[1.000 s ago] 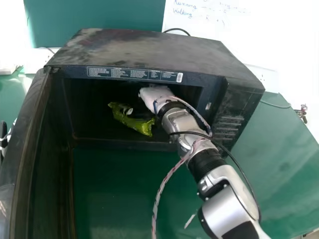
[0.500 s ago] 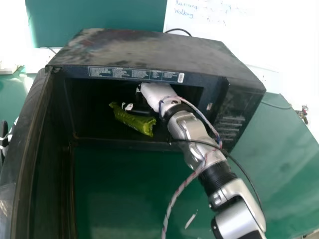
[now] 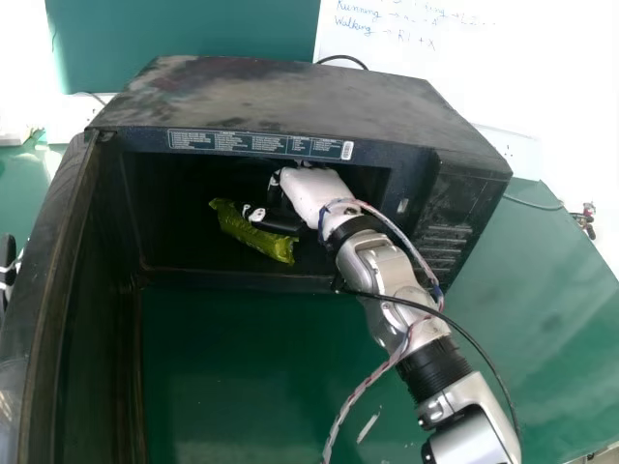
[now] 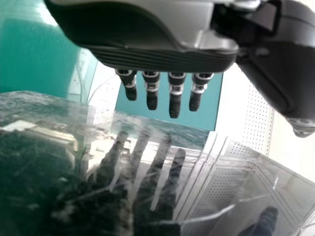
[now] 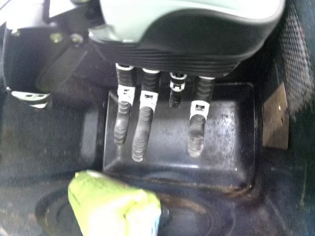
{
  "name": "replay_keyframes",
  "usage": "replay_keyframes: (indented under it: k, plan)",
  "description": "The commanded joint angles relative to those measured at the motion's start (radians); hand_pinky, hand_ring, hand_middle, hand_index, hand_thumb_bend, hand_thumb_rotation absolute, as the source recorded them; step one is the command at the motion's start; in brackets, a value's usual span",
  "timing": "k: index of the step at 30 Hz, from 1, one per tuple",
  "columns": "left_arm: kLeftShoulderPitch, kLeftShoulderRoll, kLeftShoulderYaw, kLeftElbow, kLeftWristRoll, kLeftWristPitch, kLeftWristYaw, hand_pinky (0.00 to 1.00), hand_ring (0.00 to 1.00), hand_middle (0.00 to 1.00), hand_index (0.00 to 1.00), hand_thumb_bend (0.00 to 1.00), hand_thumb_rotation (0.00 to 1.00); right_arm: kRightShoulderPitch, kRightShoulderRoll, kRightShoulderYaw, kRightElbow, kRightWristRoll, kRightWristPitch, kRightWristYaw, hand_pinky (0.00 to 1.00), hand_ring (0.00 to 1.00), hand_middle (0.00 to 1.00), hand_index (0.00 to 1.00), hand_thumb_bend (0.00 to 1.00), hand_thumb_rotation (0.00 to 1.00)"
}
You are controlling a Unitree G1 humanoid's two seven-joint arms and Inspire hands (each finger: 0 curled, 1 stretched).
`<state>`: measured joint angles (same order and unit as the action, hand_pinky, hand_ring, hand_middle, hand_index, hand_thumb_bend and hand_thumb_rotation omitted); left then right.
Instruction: Put biscuit inside oven
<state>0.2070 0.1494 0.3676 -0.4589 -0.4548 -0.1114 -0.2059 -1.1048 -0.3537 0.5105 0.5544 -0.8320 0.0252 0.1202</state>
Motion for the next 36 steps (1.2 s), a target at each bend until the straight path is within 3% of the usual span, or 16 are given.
replay_keyframes:
  k: [1, 10, 20, 24, 31, 34, 36]
  plan:
    - [0.005, -0.002, -0.002, -0.005, -0.003, 0.0, 0.003, 1.0, 1.0, 0.96, 1.0, 1.0, 0.97, 0.032, -0.001, -0.015, -0.028, 0.013, 0.005, 0.012, 0.27, 0.35, 0.44, 0.56, 0.8, 0.26]
    - [0.003, -0.002, -0.003, -0.002, -0.007, -0.005, -0.005, 1.0, 1.0, 0.96, 1.0, 1.0, 0.97, 0.118, -0.014, -0.055, -0.111, 0.035, -0.019, -0.035, 0.22, 0.3, 0.4, 0.57, 0.83, 0.26]
    - [-0.003, 0.001, 0.004, 0.013, -0.011, -0.009, -0.011, 1.0, 1.0, 0.96, 1.0, 1.0, 0.97, 0.214, -0.02, -0.096, -0.243, 0.036, 0.019, -0.027, 0.18, 0.26, 0.38, 0.63, 0.82, 0.26]
    - [-0.005, 0.0, 0.004, 0.015, -0.01, -0.009, -0.011, 1.0, 1.0, 0.96, 1.0, 1.0, 0.97, 0.254, -0.021, -0.125, -0.298, 0.056, 0.027, -0.016, 0.14, 0.21, 0.32, 0.64, 0.82, 0.22]
    - [-0.006, 0.003, 0.007, 0.018, -0.006, -0.008, -0.01, 1.0, 1.0, 0.96, 1.0, 1.0, 0.97, 0.315, -0.045, -0.152, -0.37, 0.068, 0.028, 0.004, 0.17, 0.24, 0.35, 0.63, 0.78, 0.18]
    - [-0.008, 0.004, 0.009, 0.02, -0.008, -0.008, -0.011, 1.0, 1.0, 0.96, 1.0, 1.0, 0.98, 0.341, -0.059, -0.149, -0.422, 0.042, 0.054, 0.027, 0.23, 0.33, 0.44, 0.65, 0.78, 0.2]
    - [-0.01, 0.005, 0.011, 0.024, -0.01, -0.009, -0.013, 1.0, 1.0, 0.96, 1.0, 1.0, 0.97, 0.358, -0.065, -0.151, -0.448, 0.033, 0.059, 0.031, 0.21, 0.31, 0.42, 0.67, 0.78, 0.2]
